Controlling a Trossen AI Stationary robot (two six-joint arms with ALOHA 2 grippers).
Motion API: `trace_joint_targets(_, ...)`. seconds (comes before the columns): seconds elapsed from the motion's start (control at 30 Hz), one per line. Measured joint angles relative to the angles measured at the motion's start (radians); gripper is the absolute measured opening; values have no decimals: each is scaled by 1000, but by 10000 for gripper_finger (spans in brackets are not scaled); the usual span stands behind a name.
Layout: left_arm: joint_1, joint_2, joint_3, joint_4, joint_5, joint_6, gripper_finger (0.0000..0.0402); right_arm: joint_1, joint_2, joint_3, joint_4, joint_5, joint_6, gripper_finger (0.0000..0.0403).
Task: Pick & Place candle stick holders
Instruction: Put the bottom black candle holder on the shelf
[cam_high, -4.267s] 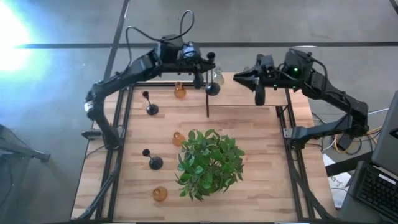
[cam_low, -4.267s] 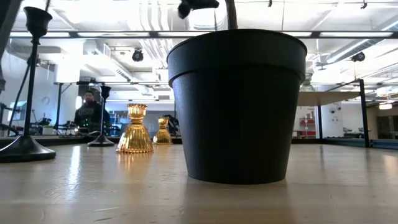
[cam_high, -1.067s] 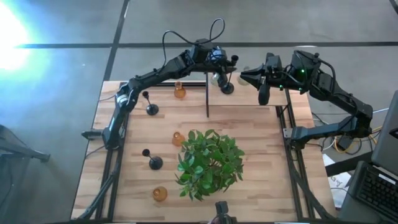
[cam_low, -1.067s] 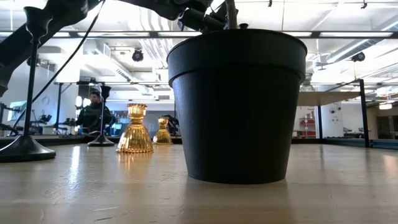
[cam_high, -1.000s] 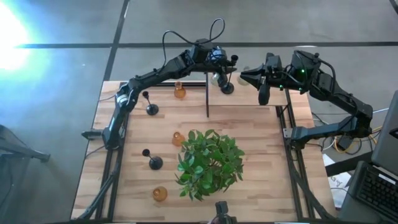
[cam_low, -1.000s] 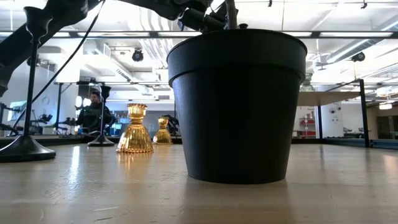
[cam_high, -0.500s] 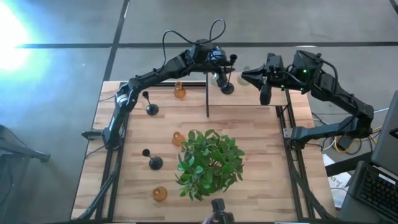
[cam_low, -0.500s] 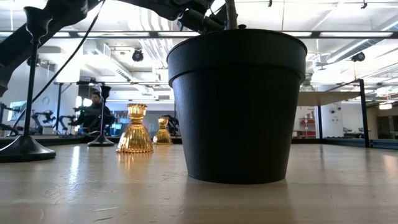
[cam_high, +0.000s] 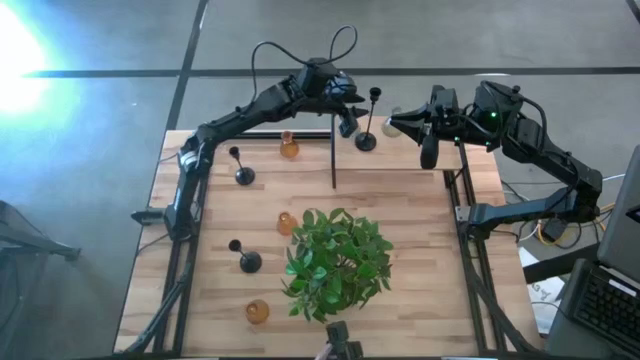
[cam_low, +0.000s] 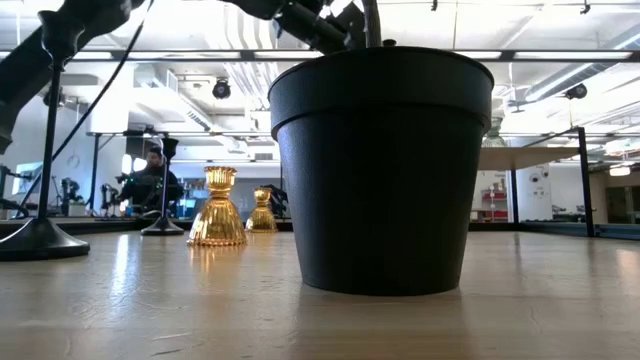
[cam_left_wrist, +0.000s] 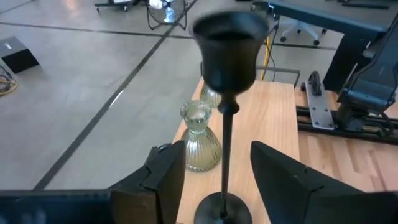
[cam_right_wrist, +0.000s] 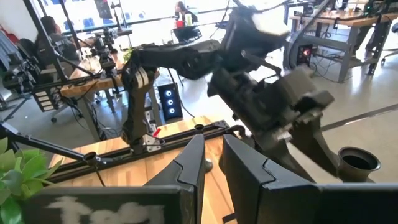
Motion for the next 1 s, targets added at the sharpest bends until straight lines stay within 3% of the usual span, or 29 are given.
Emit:
trace_joint_targets(0.23,0,-70,0,-133,-5,22,204,0,-1,0,-11,0,8,52)
trace_joint_targets(0.43,-1,-188,0,-429,-21,29,204,0,-3,0,-29,0,18,52)
trace_joint_targets(0.6,-33,-327,-21,-670,-131,11,202,0,-3,0,-27,0,14,52)
trace_joint_targets(0.77,-79,-536,-165,-770,-212,-79,202,0,-3,0,-26,0,9,52)
trace_joint_targets(1.0,-184,-906,-523,-778,-270,-359,202,0,-3,0,-19,1,-5,52)
